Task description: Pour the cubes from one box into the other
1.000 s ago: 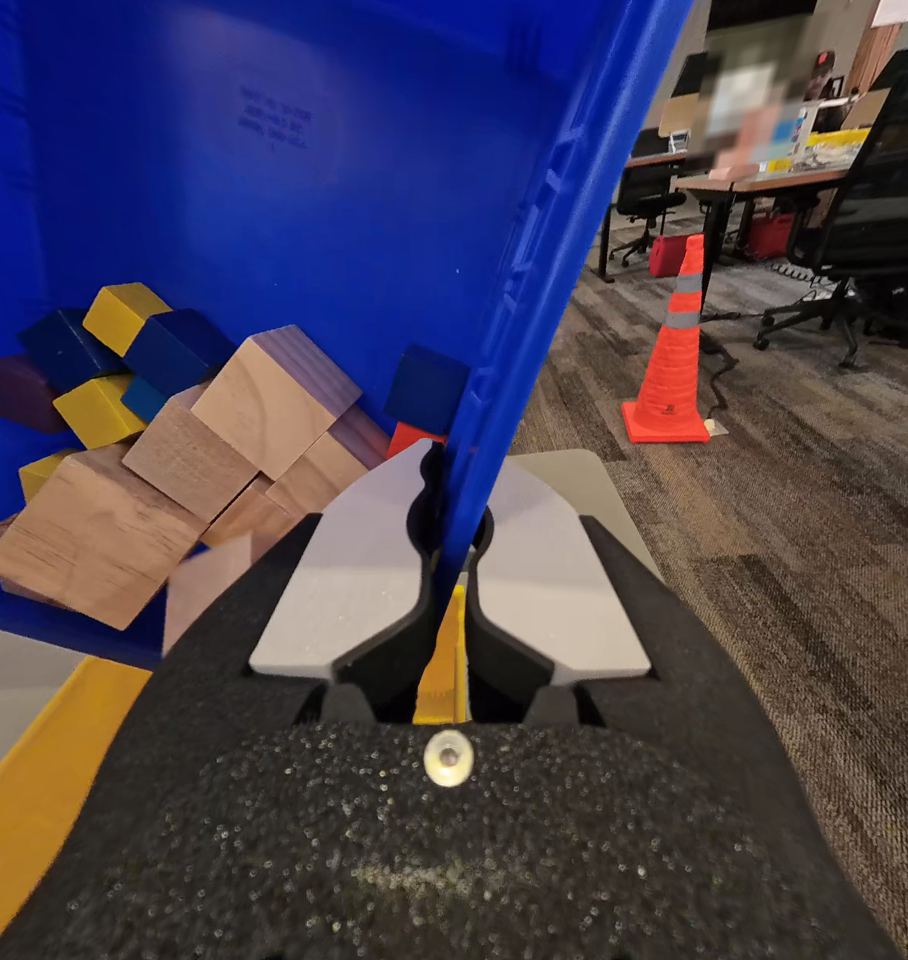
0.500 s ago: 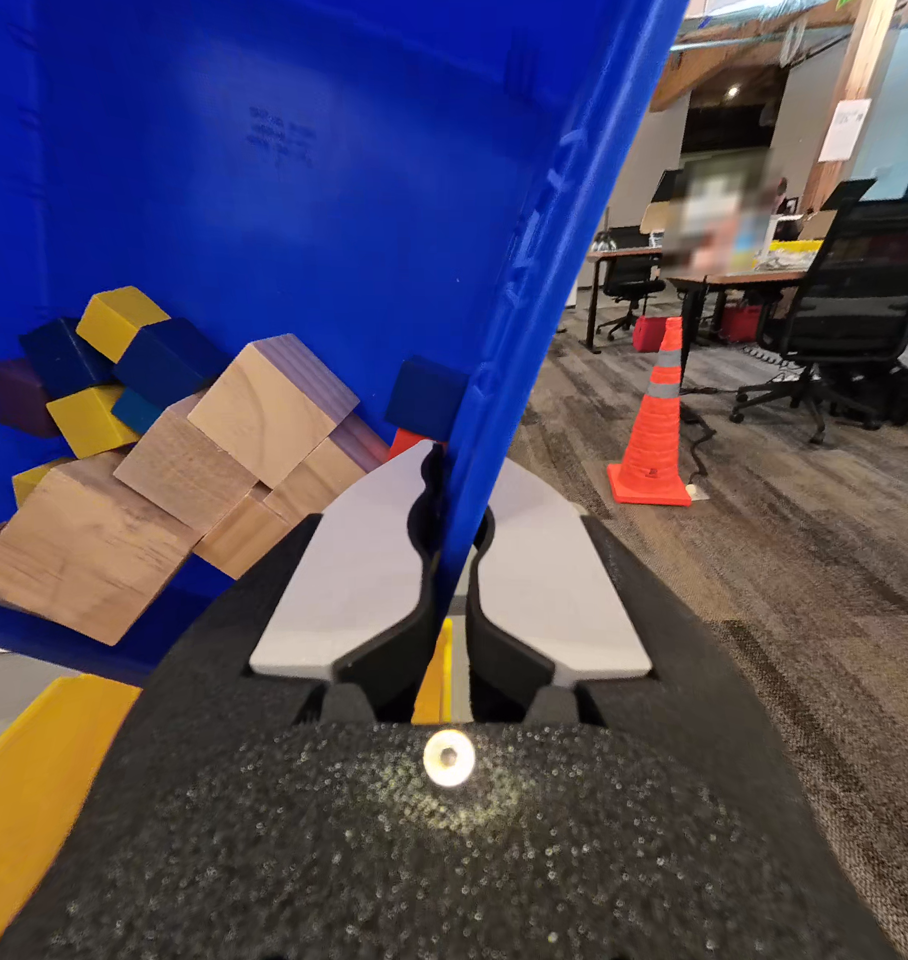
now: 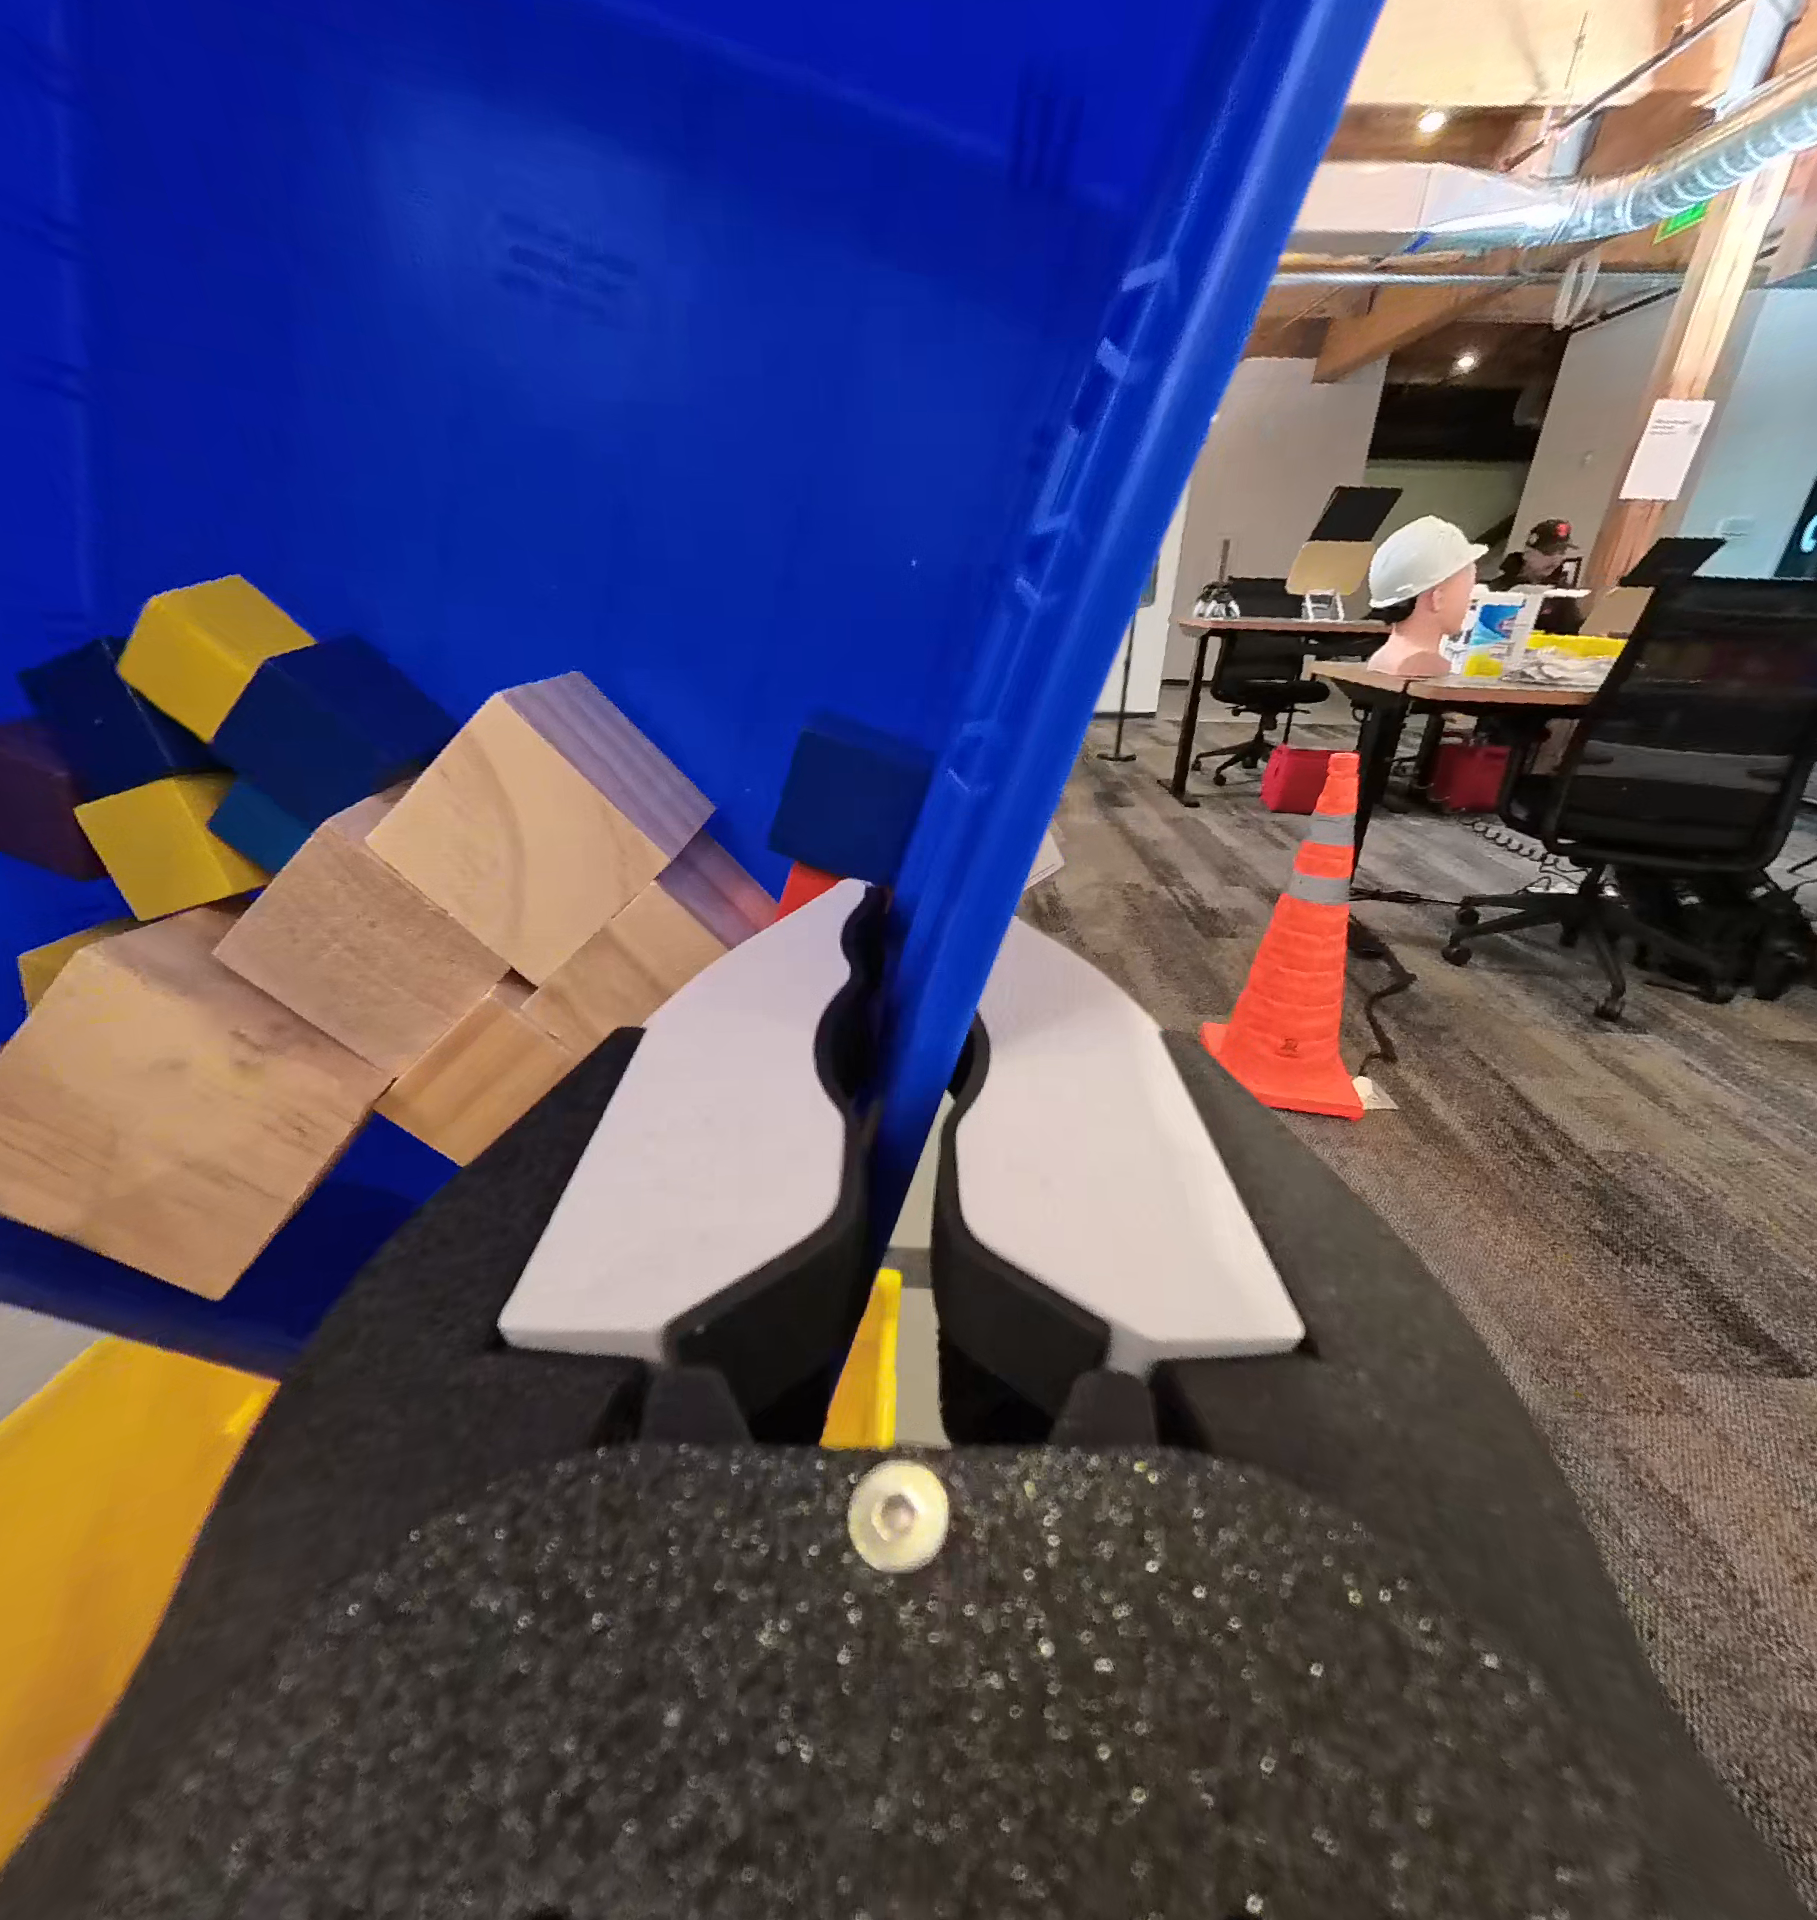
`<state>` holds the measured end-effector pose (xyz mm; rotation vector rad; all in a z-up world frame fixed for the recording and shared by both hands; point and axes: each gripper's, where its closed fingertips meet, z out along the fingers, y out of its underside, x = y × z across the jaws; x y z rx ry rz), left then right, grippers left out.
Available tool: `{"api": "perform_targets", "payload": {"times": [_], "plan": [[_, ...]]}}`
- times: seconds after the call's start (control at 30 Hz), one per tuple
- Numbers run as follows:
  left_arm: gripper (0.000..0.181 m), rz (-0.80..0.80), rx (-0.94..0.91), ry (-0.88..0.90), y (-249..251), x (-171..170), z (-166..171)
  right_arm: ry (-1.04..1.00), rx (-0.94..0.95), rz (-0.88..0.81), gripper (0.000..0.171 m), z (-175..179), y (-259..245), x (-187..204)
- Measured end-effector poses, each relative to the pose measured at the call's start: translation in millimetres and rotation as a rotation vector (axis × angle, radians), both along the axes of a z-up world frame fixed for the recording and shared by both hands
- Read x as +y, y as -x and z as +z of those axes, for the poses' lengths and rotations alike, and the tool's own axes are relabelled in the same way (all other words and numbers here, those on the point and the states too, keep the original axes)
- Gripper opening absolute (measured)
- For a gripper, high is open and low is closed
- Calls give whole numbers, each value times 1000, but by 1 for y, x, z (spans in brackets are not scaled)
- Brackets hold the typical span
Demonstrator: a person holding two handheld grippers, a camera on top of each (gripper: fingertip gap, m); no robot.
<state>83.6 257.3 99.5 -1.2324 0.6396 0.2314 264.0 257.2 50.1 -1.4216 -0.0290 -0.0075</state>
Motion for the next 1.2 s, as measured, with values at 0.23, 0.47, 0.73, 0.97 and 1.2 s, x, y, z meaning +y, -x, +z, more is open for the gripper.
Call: {"api": "perform_targets", "payload": {"times": [0.23, 0.47, 0.73, 0.97, 1.2], "plan": [[7, -8, -58, 27, 4, -7, -15, -5, -105, 33, 8, -1, 1, -9], [7, 8, -96, -39, -1, -15, -26, -37, -108, 42, 8, -5, -5, -10], [8, -2, -75, 7, -6, -3, -32, 14, -76, 31, 8, -17, -10, -2], [7, -18, -55, -2, -7, -1, -26, 9, -64, 33, 8, -13, -11, -1], [7, -29, -74, -54, -6, -6, -15, -41, -78, 25, 8, 1, -10, -8]]}}
